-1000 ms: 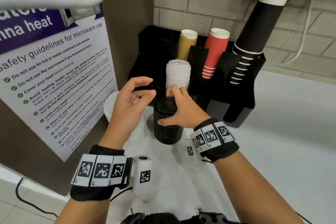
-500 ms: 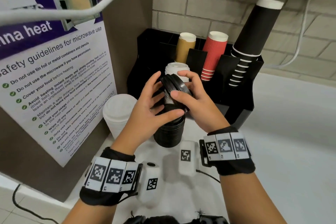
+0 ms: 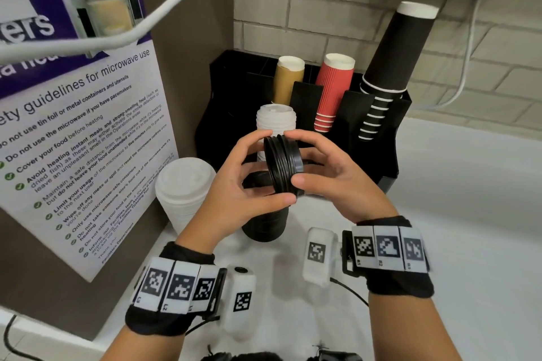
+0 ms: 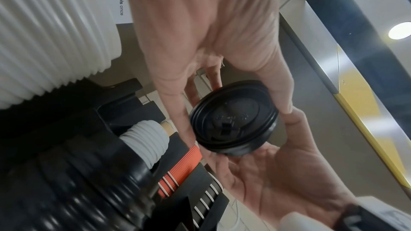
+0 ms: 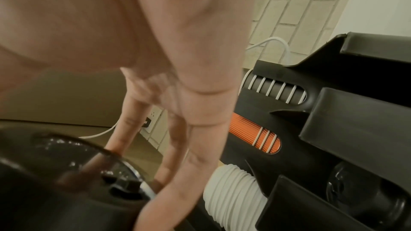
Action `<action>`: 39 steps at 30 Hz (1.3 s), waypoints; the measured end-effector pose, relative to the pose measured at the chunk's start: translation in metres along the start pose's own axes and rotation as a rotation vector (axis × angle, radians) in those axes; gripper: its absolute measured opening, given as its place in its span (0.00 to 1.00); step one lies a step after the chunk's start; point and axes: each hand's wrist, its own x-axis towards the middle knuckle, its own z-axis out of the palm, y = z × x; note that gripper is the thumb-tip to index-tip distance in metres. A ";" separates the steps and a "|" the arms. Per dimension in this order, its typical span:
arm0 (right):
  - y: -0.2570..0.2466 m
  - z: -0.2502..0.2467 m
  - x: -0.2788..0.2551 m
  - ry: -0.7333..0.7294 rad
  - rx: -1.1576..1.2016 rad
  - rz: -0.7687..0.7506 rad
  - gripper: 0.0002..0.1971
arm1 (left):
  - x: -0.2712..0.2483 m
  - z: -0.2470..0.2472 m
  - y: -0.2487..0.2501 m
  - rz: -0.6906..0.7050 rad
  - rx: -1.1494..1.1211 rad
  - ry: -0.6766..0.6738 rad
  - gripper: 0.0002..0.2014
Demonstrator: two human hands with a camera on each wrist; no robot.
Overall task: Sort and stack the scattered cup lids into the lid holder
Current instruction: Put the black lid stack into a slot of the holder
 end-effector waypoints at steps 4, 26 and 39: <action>-0.002 0.000 -0.001 -0.019 0.000 0.005 0.28 | 0.001 -0.001 0.001 -0.014 0.010 -0.021 0.43; -0.003 -0.016 0.016 0.261 -0.120 -0.127 0.30 | 0.001 -0.007 0.000 -0.021 0.079 0.126 0.35; 0.046 -0.074 0.086 0.119 -1.300 0.266 0.41 | -0.004 -0.018 -0.001 -0.010 0.167 0.228 0.17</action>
